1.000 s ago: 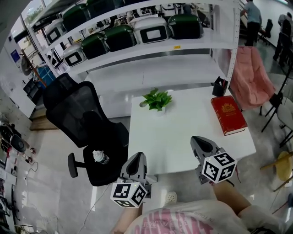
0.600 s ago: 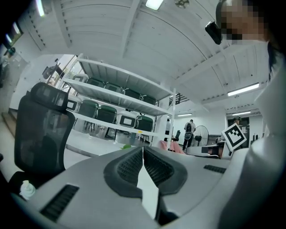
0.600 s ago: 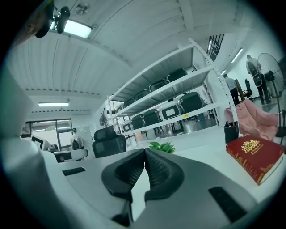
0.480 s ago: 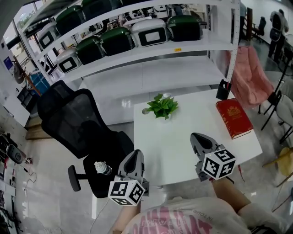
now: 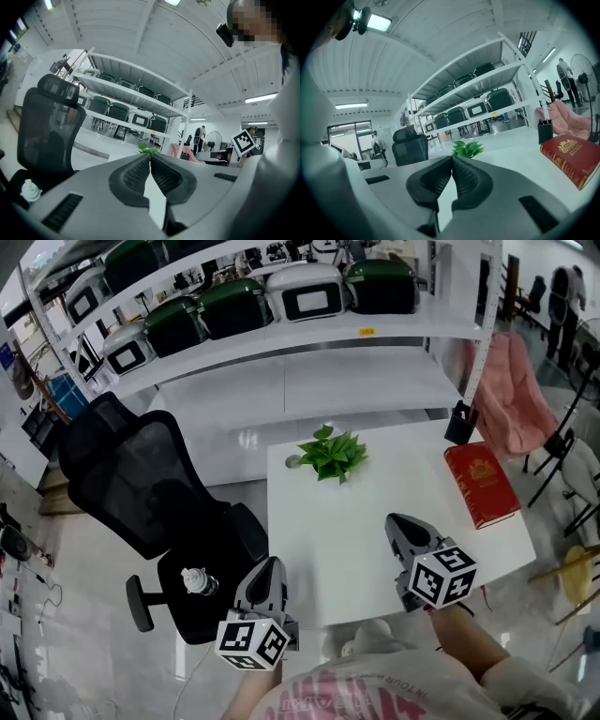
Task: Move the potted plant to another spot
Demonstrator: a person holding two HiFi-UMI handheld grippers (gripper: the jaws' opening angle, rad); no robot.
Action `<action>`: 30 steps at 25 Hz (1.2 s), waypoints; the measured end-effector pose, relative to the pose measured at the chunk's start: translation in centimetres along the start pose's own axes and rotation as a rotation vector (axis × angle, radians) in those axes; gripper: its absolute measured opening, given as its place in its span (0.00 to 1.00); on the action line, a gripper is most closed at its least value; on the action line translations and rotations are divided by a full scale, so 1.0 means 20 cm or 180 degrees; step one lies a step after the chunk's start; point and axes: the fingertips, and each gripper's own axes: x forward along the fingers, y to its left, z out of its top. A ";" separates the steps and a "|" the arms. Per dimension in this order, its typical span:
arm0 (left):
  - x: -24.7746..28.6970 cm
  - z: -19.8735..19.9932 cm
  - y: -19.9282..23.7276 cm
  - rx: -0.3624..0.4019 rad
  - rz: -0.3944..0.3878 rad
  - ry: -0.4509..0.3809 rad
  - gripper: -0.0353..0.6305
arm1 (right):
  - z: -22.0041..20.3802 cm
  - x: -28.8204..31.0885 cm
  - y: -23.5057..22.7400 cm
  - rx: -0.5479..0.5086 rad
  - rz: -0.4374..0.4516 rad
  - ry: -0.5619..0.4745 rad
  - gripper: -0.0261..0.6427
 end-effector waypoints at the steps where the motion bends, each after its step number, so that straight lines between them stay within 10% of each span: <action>1: 0.01 -0.02 0.02 -0.0028 0.0022 0.0029 0.09 | -0.01 0.03 -0.01 0.0008 -0.0007 0.0033 0.06; 20: 0.35 -0.31 0.25 -0.0298 0.0378 0.0464 0.09 | -0.29 0.65 -0.30 -0.0094 0.0292 0.0550 0.07; 30: 0.44 -0.36 0.29 -0.0378 0.0557 0.0534 0.09 | -0.39 0.84 -0.35 -0.0264 0.0440 0.0831 0.54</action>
